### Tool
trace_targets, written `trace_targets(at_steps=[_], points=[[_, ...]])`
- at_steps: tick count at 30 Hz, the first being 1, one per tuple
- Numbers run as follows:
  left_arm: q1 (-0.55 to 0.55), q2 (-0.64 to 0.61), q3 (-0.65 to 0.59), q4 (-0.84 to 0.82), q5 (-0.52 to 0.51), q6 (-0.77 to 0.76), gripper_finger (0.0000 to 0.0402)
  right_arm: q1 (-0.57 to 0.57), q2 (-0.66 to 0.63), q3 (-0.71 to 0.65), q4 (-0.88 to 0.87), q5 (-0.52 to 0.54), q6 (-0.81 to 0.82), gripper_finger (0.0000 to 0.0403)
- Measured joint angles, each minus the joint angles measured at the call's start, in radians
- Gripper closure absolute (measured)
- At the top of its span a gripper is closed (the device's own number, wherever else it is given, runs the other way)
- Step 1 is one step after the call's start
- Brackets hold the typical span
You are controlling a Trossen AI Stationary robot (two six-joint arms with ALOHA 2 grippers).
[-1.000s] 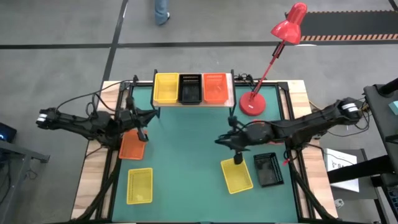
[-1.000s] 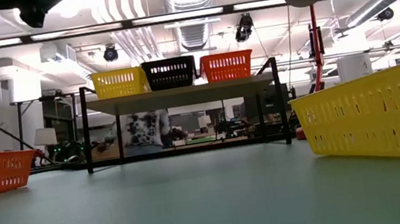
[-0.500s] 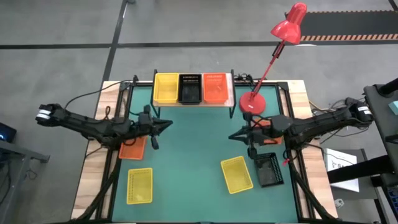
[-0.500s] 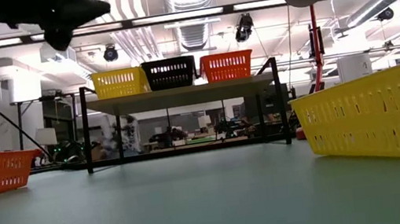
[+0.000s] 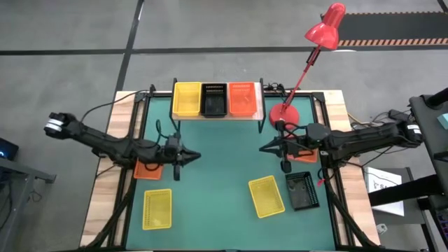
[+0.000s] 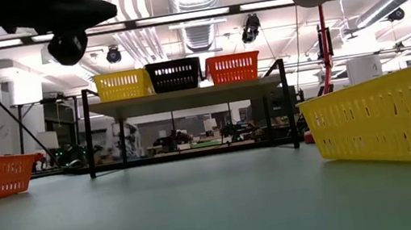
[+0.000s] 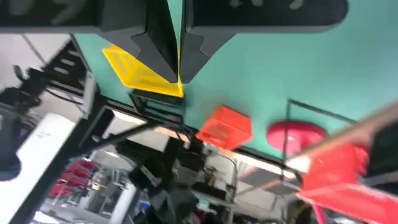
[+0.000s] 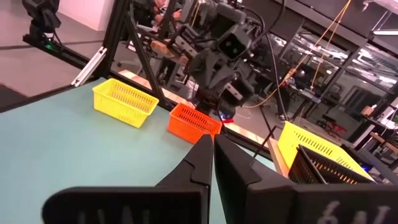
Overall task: Stack baskets on shelf by color
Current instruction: Stack the left orange bin on top of the orange bin on the shelf
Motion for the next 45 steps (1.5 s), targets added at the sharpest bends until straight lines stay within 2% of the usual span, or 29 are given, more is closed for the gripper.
trace_targets(at_steps=[3,7,10,13,18,20,22,25,30,32,36,42,45], points=[[-0.029,0.011,0.024,-0.112,0.001,-0.074,0.0402,0.0,-0.029,0.0,-0.04,0.0,0.001,0.0394],[-0.05,0.04,0.109,-0.373,0.0,-0.233,0.0402,0.0,-0.072,0.0,-0.099,0.005,0.013,0.0394],[-0.064,0.081,0.192,-0.556,0.01,-0.278,0.0402,0.0,-0.103,0.0,-0.134,0.008,0.013,0.0394],[-0.077,0.125,0.295,-0.793,0.096,-0.278,0.0402,0.0,-0.127,0.0,-0.166,0.008,0.012,0.0394],[-0.105,0.209,0.439,-1.22,0.341,-0.255,0.0402,0.0,-0.147,0.0,-0.191,0.008,0.009,0.0394],[-0.117,0.241,0.466,-1.387,0.402,-0.229,0.0402,0.0,-0.146,0.0,-0.19,0.008,0.009,0.0394],[-0.124,0.269,0.476,-1.5,0.417,-0.2,0.0402,0.0,-0.146,0.0,-0.191,0.008,0.009,0.0394],[-0.125,0.298,0.47,-1.575,0.418,-0.178,0.0402,0.0,-0.141,0.0,-0.19,0.008,0.009,0.0394],[-0.128,0.342,0.448,-1.579,0.423,-0.125,0.04,0.0,-0.139,0.0,-0.195,0.008,0.009,0.0394],[-0.128,0.354,0.43,-1.581,0.456,-0.121,0.0392,0.0,-0.139,0.0,-0.203,0.009,0.009,0.0394],[-0.129,0.368,0.383,-1.593,0.514,-0.121,0.0353,0.0,-0.14,-0.001,-0.219,0.008,0.008,0.0394],[-0.13,0.363,0.322,-1.592,0.518,-0.07,0.0269,0.0,-0.14,-0.001,-0.217,0.009,0.007,0.0394],[-0.13,0.361,0.303,-1.59,0.515,-0.022,0.0242,0.0,-0.14,-0.001,-0.217,0.009,0.007,0.0394]])
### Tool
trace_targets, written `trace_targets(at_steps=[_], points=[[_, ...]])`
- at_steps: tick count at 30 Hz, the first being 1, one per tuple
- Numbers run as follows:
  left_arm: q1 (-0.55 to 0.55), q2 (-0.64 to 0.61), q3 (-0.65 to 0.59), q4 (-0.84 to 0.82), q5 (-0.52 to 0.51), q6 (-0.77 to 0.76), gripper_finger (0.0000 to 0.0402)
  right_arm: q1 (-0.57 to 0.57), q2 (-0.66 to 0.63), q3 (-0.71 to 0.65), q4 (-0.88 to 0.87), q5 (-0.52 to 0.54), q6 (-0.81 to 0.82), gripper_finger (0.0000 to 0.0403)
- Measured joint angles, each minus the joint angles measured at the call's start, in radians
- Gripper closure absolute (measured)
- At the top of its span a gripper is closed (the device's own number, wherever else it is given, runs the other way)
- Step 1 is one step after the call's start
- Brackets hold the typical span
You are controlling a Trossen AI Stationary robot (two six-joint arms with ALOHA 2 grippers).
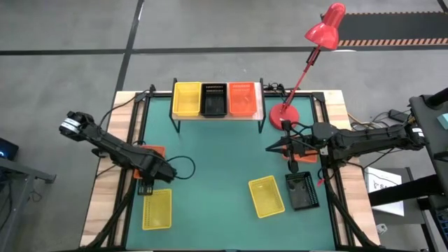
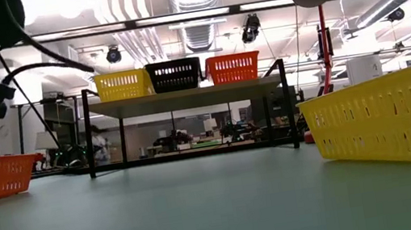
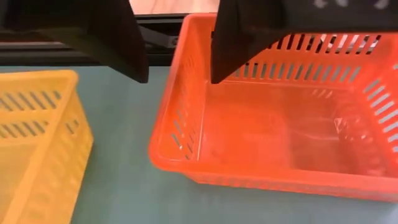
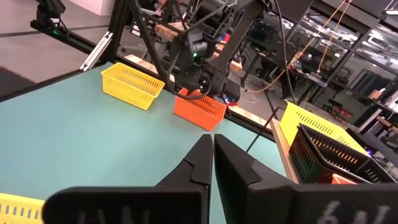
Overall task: Stack baskets on shelf by color
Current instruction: Stack the left orange bin on top of the orange bin on the shelf
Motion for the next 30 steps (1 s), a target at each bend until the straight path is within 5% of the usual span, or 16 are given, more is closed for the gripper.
trace_targets(at_steps=[8,19,30], points=[[0.0,0.003,-0.026,0.011,-0.001,0.011,0.0257,0.0,0.0,0.0,0.0,0.0,-0.008,0.0394],[0.0,0.003,-0.011,0.015,-0.005,0.023,0.0394,0.0,0.0,0.0,0.0,0.001,-0.008,0.0394],[0.0,0.003,0.126,0.001,-0.004,-0.057,0.0399,0.0,-0.001,0.0,0.0,0.002,-0.008,0.0394]])
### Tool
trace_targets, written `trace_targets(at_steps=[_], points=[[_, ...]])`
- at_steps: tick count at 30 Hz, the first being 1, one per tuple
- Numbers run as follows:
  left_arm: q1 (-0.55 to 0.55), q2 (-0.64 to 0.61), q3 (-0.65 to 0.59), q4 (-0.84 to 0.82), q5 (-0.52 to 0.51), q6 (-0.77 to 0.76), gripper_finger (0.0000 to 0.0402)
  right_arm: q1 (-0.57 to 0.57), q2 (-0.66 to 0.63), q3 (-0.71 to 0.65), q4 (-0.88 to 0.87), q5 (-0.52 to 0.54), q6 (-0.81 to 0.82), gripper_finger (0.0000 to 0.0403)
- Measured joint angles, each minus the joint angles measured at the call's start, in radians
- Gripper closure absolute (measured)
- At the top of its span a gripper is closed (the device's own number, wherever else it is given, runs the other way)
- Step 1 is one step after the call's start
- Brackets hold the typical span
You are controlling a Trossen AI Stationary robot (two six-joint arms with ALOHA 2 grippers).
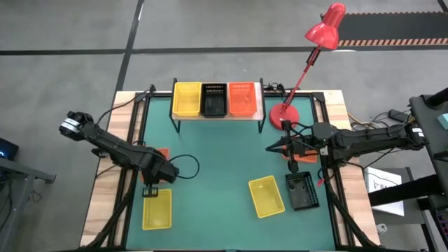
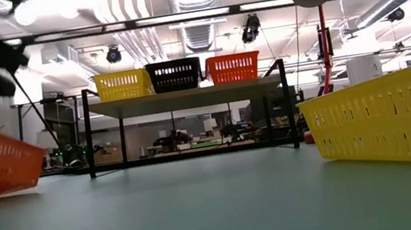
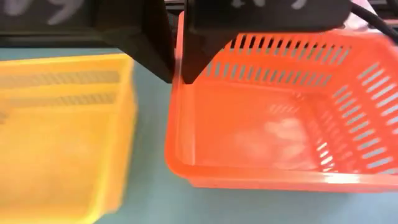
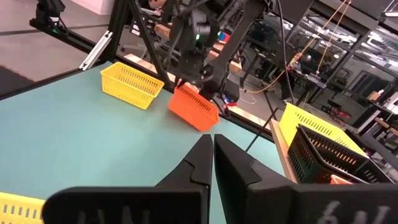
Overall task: Stack baskets on shelf by color
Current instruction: Stack the left orange bin on top of the orange bin on the shelf
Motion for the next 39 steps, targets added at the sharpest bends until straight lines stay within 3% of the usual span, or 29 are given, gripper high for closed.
trace_targets(at_steps=[7,14,18,22,32,36,39], points=[[0.0,0.041,0.24,-0.117,-0.047,-0.168,0.04,0.0,-0.031,0.0,-0.043,0.007,0.0,0.0394],[0.0,0.25,0.574,-0.198,-0.076,-0.251,0.0401,0.0,-0.12,0.001,-0.167,0.054,0.018,0.0394],[0.0,0.381,0.767,-0.208,-0.09,-0.158,0.0401,0.0,-0.175,0.001,-0.23,0.054,0.029,0.0394],[0.0,0.47,0.932,-0.212,-0.167,-0.04,0.0401,0.0,-0.211,0.001,-0.272,0.054,0.041,0.0394],[0.009,0.562,1.227,-0.245,-0.316,0.129,0.0401,0.0,-0.242,-0.004,-0.297,0.053,0.053,0.0394],[0.009,0.562,1.302,-0.206,-0.437,0.218,0.0401,0.0,-0.242,-0.005,-0.315,0.053,0.053,0.0394],[0.009,0.558,1.334,-0.176,-0.596,0.318,0.0401,0.0,-0.242,-0.005,-0.316,0.053,0.053,0.0394]])
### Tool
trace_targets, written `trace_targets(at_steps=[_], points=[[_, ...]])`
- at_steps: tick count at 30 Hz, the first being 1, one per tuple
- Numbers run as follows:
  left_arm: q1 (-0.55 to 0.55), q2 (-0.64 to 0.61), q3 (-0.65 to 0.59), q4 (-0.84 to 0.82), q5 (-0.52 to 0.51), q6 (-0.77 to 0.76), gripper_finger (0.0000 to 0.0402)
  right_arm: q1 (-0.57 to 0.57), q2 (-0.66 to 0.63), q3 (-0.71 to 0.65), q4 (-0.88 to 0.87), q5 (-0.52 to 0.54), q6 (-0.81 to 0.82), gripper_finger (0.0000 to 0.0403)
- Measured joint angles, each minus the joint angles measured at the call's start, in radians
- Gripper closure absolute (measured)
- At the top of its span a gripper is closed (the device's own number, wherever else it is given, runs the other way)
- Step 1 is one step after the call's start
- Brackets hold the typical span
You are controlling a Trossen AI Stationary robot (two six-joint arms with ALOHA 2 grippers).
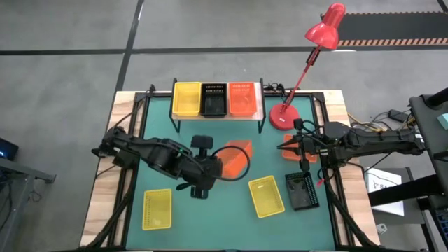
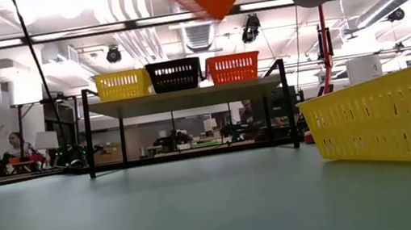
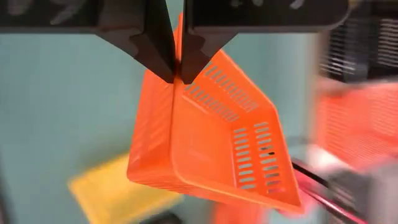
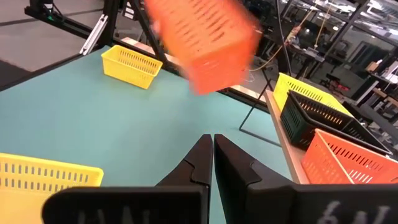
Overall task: Stack baskets on shelf by color
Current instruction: Stack the left orange bin on top of the orange bin on the shelf
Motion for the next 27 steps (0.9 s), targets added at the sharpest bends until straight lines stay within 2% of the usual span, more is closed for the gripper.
trace_targets(at_steps=[5,8,14,20,25,27], points=[[0.027,-0.003,0.019,0.049,-0.234,0.244,0.0401,0.0,0.0,0.002,-0.02,0.0,0.0,0.0394],[0.078,-0.002,0.016,0.112,-0.319,0.405,0.0401,0.0,0.0,0.002,-0.019,0.0,0.0,0.0394],[0.253,-0.002,0.001,0.213,-0.316,0.578,0.0401,0.0,-0.017,0.002,-0.064,0.0,0.014,0.0394],[0.434,0.049,-0.011,0.271,-0.237,0.605,0.0401,0.0,-0.092,0.002,-0.119,0.0,0.022,0.0394],[0.506,0.13,-0.01,0.311,-0.243,0.625,0.0401,0.0,-0.158,0.003,-0.18,0.009,0.049,0.0394],[0.509,0.159,-0.008,0.308,-0.303,0.639,0.0401,0.0,-0.18,0.002,-0.198,0.047,0.059,0.0394]])
